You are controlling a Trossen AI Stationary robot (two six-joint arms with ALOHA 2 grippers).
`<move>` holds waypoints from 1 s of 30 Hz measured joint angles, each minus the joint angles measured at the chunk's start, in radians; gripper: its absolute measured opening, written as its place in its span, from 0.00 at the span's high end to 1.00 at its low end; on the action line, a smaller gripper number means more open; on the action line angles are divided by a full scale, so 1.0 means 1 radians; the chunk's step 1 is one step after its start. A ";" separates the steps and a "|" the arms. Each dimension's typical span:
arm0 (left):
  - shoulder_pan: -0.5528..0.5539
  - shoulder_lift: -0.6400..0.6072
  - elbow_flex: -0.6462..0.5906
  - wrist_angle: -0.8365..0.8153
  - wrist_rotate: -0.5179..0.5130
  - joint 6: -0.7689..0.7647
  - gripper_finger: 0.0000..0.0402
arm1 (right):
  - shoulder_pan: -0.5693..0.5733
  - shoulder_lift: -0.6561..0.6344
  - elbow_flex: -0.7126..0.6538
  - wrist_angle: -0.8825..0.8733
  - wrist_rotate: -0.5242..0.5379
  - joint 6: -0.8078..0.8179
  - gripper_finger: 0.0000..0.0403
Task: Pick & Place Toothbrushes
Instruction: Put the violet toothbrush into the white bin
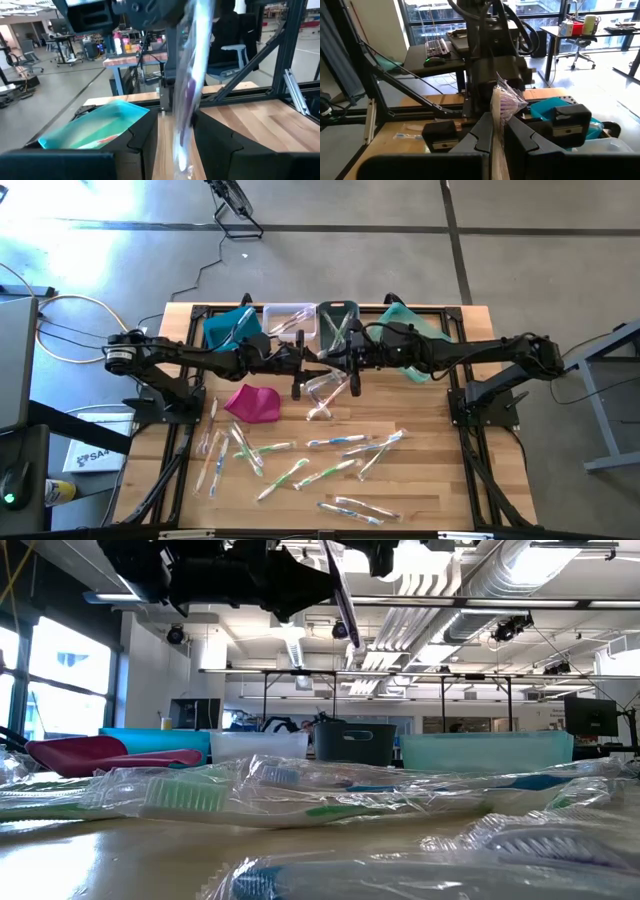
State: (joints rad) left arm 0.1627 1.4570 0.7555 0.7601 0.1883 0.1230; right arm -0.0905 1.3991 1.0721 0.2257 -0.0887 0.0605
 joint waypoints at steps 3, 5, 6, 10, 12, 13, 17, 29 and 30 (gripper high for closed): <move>0.000 0.000 0.000 0.004 0.000 -0.001 0.70 | -0.001 0.000 0.000 -0.001 0.007 0.000 0.96; 0.000 0.000 0.000 0.002 0.000 -0.007 0.70 | -0.001 0.000 0.000 -0.001 0.008 0.000 0.96; 0.000 0.000 0.000 0.002 0.000 -0.013 0.70 | -0.001 0.000 0.000 -0.001 0.008 0.000 0.96; 0.000 0.000 0.000 0.001 0.001 -0.023 0.70 | -0.001 0.000 0.000 0.000 0.009 0.000 0.96; 0.000 0.000 0.000 0.001 0.001 -0.023 0.70 | -0.001 0.000 0.000 0.003 0.010 0.000 0.96; 0.000 0.000 0.000 0.001 0.001 -0.023 0.70 | -0.001 0.000 0.000 0.004 0.011 0.000 0.96; 0.000 0.000 0.000 0.001 0.004 -0.023 0.70 | -0.001 0.000 0.000 0.003 0.011 0.000 0.96; -0.008 0.000 0.000 0.037 0.031 -0.029 0.70 | -0.001 0.000 0.000 0.004 0.011 0.000 0.96; -0.008 0.005 0.000 0.039 0.030 -0.029 0.70 | -0.001 0.000 0.000 0.004 0.011 0.000 0.96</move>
State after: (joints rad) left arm 0.1543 1.4617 0.7551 0.7995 0.2181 0.0937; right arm -0.0914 1.3991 1.0721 0.2298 -0.0775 0.0601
